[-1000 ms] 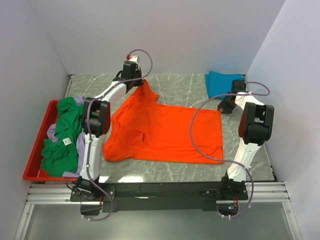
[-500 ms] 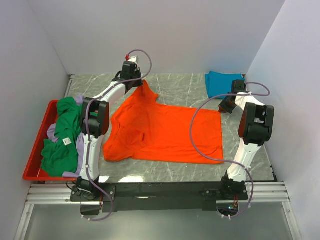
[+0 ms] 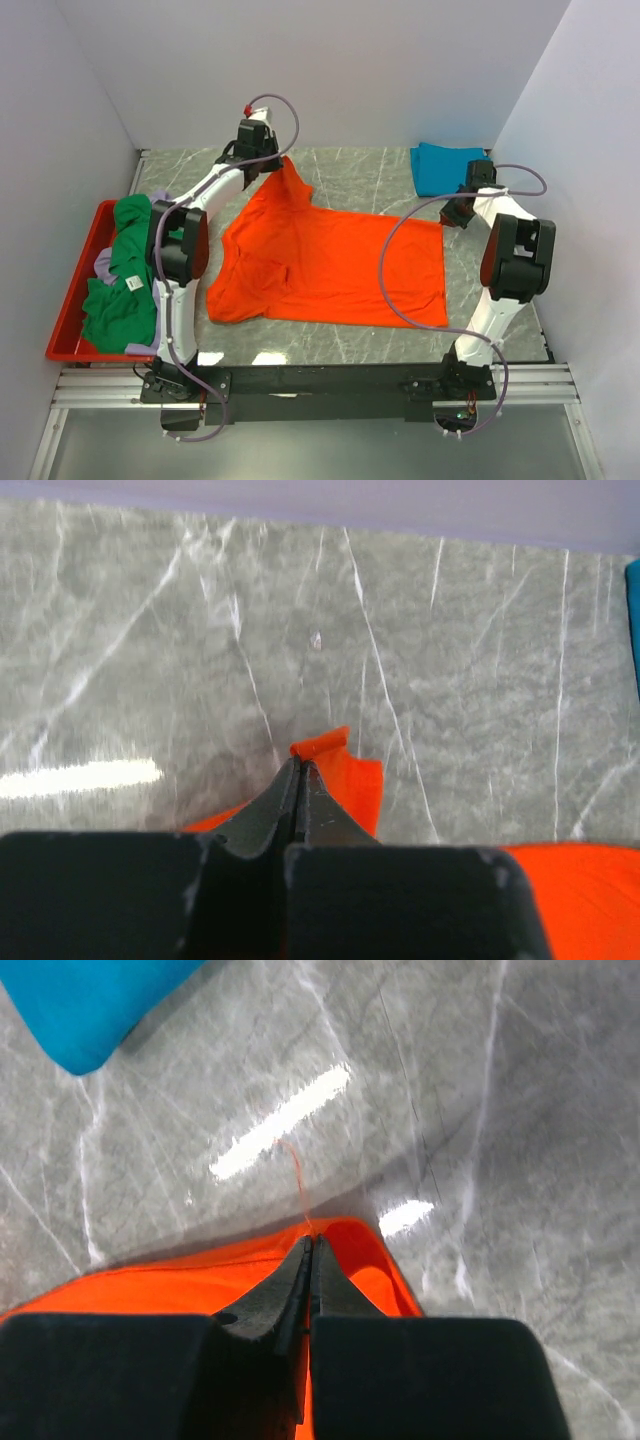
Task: Fold and stack the t-shirts
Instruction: Fold the tshirt
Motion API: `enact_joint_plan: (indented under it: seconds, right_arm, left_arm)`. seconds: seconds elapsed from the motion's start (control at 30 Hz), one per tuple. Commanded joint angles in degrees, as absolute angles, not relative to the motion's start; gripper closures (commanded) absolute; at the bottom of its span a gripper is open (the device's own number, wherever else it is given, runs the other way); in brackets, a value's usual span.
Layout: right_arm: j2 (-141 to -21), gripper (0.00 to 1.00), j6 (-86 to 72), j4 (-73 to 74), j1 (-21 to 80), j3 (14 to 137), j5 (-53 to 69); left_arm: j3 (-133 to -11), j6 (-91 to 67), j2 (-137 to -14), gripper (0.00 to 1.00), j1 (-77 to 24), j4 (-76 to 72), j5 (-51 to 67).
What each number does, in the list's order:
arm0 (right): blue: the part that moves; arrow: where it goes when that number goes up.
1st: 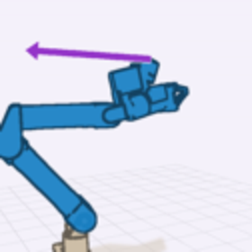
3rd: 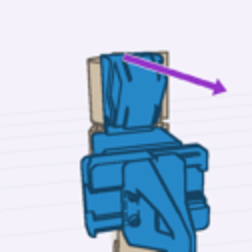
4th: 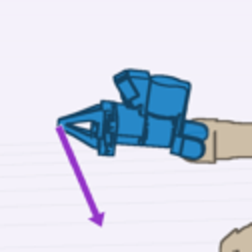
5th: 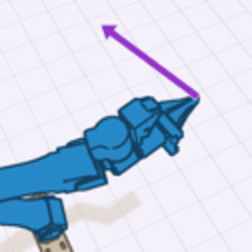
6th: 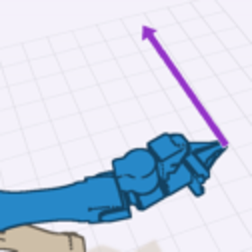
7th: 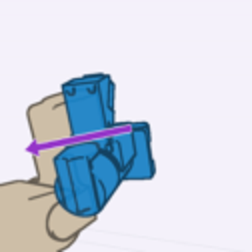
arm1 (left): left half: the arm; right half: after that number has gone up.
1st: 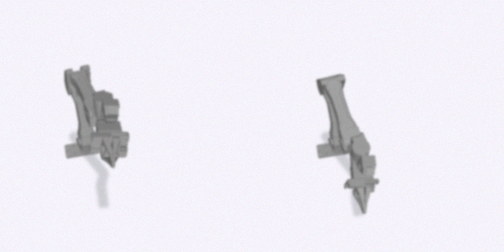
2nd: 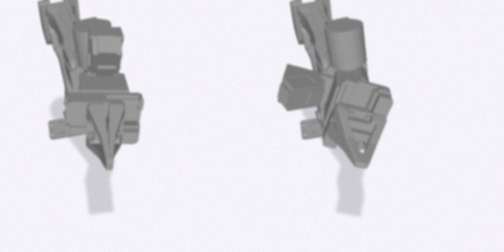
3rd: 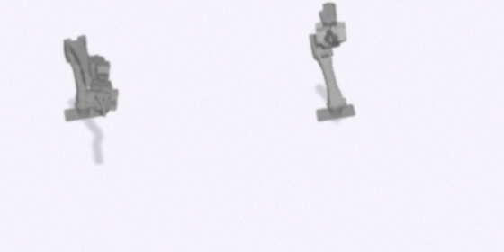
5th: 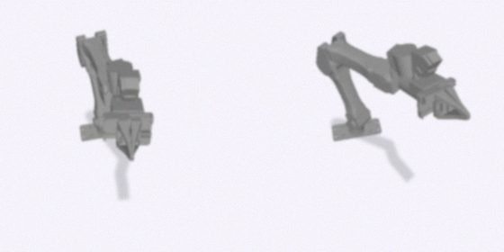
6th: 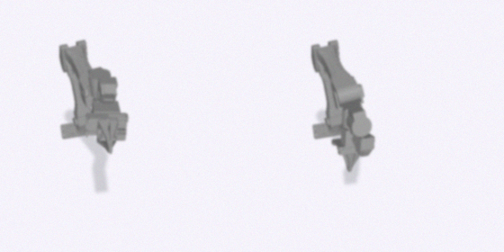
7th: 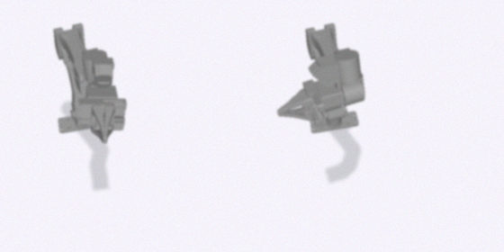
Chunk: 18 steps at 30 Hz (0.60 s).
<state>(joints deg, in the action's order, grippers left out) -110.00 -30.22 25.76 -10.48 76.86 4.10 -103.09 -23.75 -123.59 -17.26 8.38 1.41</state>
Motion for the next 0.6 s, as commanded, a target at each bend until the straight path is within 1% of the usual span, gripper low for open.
enact_joint_plan:
  seconds: [0.0,0.1,0.33,0.57]
  right_arm:
    - [-104.9,1.00,-30.7,24.6,-10.3,75.1,3.3]
    - [-103.3,1.00,-31.0,24.0,-10.3,73.1,2.7]
    - [-99.2,1.00,-32.2,23.1,-10.3,68.8,1.3]
    - [-93.4,1.00,-32.7,22.9,-10.3,64.4,0.1]
  left_arm:
    - [-99.8,-25.6,-117.5,1.00,-18.0,7.2,0.2]
    - [-95.7,-28.1,-113.7,1.00,-18.3,7.6,0.2]
    - [-84.0,-33.2,-102.6,1.00,-19.7,7.8,-5.6]
    - [-76.0,-38.0,-93.4,1.00,-20.9,13.8,-10.5]
